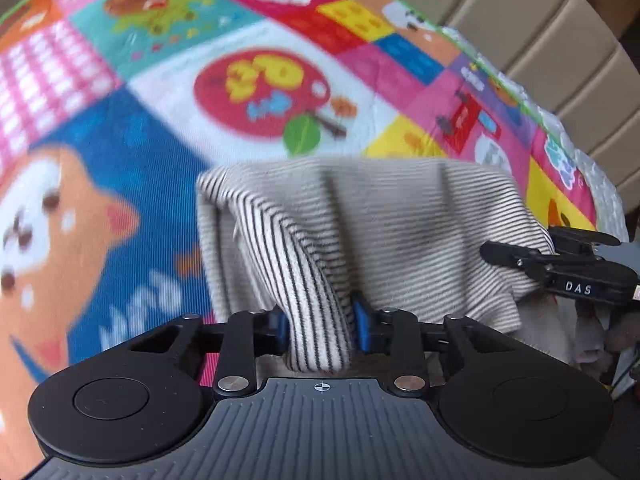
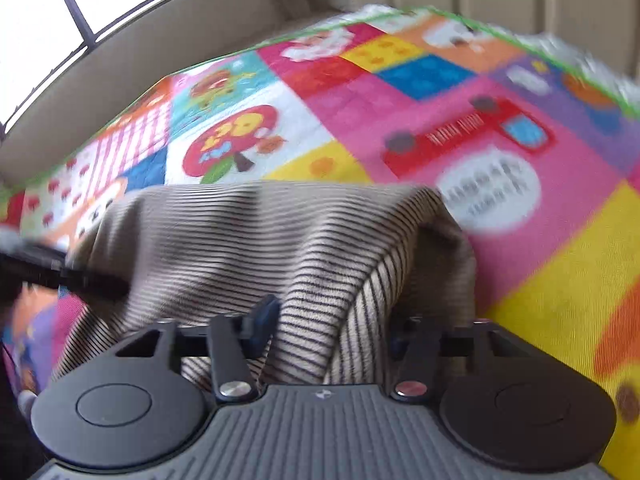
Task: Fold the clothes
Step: 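Fold the held shirt edge over with the left gripper toward the right gripper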
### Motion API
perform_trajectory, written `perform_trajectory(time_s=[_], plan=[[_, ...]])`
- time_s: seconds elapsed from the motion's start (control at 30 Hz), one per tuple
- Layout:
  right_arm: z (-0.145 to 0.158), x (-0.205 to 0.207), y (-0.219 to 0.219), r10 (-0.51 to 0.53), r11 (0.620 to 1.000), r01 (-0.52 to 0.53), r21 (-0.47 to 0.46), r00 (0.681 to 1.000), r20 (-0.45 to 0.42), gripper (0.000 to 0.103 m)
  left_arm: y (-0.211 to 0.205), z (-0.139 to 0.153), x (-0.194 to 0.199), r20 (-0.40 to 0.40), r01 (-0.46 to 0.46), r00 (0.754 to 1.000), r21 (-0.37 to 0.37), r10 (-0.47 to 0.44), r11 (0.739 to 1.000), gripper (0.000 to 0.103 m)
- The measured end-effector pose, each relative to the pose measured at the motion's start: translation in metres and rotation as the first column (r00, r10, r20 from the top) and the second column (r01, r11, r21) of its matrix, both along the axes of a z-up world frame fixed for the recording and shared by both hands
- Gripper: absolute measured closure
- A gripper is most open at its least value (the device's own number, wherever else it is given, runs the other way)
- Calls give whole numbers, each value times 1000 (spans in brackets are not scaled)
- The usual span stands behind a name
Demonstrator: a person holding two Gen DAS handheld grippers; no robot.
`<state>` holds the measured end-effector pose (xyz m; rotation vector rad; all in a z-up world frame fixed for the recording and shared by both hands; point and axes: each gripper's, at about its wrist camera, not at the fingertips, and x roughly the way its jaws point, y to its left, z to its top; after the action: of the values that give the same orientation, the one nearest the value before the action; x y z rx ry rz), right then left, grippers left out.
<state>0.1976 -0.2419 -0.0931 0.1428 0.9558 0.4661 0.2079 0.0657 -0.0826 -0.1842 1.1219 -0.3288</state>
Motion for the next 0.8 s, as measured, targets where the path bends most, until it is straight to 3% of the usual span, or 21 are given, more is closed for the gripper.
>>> perform_trajectory(time_s=[0.13, 0.23, 0.33, 0.4, 0.53, 0.63, 0.67, 0.7, 0.8], plan=[[22, 15, 3, 17, 1000, -18, 18, 998, 54, 74, 4, 22, 30, 61, -57, 996, -14, 58, 998, 79], [39, 26, 4, 29, 999, -32, 30, 995, 94, 74, 10, 47, 21, 93, -25, 995, -59, 30, 998, 81], [49, 6, -6, 68, 996, -73, 57, 993, 93, 74, 16, 60, -1, 89, 31, 996, -99, -22, 995, 81], [43, -6, -11, 76, 995, -80, 61, 995, 65, 74, 16, 51, -15, 40, 46, 998, -102, -42, 994, 81], [9, -20, -5, 65, 998, -65, -17, 997, 33, 71, 9, 5, -29, -78, 18, 997, -5, -18, 1000, 80], [-10, -22, 2, 33, 996, -29, -89, 998, 51, 47, 8, -13, -29, -100, 1, 995, 43, 3, 999, 74], [-10, -22, -1, 15, 995, -9, -98, 998, 55, 32, 10, -10, -29, -100, -7, 995, 42, 11, 999, 72], [-8, -23, -4, -3, 995, 9, -101, 998, 59, 23, 12, -6, -29, -99, -15, 995, 43, 20, 999, 67], [1, -26, -17, -80, 993, 86, -79, 993, 81, 12, 17, 15, -38, -40, -72, 996, 46, 74, 996, 64]])
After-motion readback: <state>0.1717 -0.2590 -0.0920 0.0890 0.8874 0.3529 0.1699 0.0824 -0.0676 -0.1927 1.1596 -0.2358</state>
